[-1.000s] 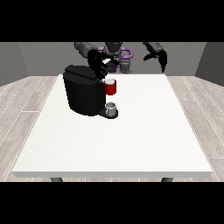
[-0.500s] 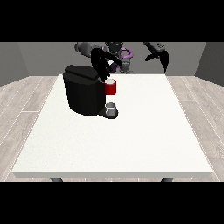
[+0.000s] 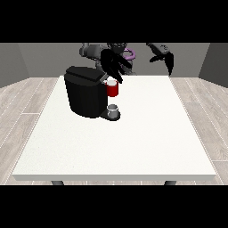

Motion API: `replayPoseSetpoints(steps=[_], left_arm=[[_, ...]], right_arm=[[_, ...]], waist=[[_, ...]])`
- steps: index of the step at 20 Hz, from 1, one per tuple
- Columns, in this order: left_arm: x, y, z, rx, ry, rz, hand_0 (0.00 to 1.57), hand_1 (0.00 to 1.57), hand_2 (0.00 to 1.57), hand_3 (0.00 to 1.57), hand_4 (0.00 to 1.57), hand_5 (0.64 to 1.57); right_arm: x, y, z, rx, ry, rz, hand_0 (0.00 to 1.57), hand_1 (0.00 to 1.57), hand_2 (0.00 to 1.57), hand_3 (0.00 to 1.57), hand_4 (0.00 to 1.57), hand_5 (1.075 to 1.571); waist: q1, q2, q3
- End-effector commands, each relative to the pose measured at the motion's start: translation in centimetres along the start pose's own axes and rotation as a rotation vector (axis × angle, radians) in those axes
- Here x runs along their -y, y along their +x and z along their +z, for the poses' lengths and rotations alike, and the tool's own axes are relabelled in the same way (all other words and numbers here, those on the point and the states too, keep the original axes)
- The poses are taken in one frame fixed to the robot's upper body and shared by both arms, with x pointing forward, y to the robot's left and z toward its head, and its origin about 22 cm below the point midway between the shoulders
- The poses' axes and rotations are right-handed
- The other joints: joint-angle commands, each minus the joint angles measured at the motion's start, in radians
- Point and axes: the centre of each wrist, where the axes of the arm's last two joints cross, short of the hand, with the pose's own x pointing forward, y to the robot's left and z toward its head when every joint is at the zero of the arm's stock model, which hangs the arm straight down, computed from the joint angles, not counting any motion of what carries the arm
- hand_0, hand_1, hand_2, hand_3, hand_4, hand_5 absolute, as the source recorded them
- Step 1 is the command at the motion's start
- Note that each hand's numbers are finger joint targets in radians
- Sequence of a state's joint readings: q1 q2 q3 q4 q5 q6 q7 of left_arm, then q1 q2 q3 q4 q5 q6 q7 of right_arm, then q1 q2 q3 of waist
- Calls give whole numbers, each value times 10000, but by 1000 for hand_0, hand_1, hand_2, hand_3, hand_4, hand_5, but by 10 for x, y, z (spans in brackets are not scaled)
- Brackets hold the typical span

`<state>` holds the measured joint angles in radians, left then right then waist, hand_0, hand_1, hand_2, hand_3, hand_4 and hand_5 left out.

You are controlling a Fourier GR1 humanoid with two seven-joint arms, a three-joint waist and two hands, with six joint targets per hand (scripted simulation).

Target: Insert the coffee pod into the coffee machine and close the lid

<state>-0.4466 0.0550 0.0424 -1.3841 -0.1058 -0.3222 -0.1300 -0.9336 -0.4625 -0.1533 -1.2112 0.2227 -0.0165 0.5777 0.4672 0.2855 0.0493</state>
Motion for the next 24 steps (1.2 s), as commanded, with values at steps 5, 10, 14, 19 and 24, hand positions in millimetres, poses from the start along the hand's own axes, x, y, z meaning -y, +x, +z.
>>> replayPoseSetpoints(steps=[5,10,14,19,24], left_arm=[[12,23,-27,691,-886,-278,0,0,0,0,297,1571],[27,41,-39,1269,-1197,-572,0,0,0,0,322,1571],[26,46,-40,1004,-1043,-523,0,0,0,0,246,1571],[4,18,-8,409,-438,-187,0,0,0,0,266,1571],[-4,-1,15,-791,395,274,0,0,0,0,266,1571]], right_arm=[[-20,65,21,3250,787,-1505,0,0,0,0,0,1571],[-29,82,18,4386,753,-1685,0,0,0,0,98,1571],[-59,78,14,4657,1285,-1962,0,0,0,0,0,1571],[-100,53,26,5483,2145,-2272,0,0,0,0,0,1571],[-161,25,51,5287,3578,-3000,0,0,0,0,263,1571]], waist=[[1478,677,-459],[1639,1112,-491],[1239,932,-495],[487,298,-497],[-348,-924,-494]])
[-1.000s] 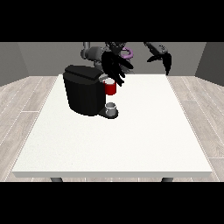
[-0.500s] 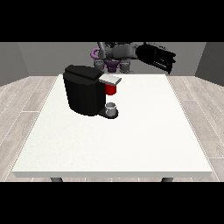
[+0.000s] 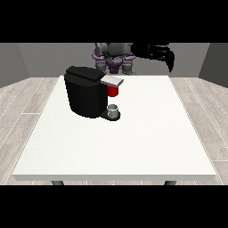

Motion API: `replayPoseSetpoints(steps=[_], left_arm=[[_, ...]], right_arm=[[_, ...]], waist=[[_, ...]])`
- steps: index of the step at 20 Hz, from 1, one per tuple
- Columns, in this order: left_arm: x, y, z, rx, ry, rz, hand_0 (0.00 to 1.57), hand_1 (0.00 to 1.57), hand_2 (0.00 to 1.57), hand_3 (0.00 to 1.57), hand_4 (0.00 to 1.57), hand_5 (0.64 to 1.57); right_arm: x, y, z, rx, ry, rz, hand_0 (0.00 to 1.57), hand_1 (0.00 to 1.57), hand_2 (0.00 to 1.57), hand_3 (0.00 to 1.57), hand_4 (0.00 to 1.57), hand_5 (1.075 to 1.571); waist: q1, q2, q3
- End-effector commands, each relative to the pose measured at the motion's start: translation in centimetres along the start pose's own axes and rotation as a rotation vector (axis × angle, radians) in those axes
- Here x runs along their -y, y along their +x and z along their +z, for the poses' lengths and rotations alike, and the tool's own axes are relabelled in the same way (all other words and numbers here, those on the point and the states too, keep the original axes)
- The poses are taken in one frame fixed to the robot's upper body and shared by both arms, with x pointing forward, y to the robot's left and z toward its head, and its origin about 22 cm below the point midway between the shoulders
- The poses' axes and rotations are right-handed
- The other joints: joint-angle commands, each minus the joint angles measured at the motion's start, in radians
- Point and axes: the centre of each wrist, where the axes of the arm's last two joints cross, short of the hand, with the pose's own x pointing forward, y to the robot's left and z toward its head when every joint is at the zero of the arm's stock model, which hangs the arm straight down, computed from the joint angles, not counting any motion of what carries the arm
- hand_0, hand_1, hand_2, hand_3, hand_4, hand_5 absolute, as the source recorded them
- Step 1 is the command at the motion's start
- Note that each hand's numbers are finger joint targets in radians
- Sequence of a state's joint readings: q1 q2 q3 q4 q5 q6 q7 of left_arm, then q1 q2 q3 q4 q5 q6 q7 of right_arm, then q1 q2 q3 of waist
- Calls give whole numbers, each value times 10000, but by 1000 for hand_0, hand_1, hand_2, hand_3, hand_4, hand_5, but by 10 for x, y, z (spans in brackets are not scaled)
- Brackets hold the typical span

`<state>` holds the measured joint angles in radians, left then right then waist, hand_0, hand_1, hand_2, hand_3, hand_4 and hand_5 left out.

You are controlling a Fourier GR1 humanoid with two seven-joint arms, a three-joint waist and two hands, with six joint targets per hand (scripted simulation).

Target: Insert the coffee pod into the coffee machine and close the lid

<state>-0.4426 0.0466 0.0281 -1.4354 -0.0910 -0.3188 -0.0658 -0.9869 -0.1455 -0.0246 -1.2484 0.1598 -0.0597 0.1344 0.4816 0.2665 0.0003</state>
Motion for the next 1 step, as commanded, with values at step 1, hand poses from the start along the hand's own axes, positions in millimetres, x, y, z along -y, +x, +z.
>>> replayPoseSetpoints(steps=[1], left_arm=[[-32,-27,37,-697,886,234,0,0,0,0,266,1571]], right_arm=[[-25,-16,18,91,1117,-902,0,0,0,0,259,1571]], waist=[[-1112,-728,-5]])
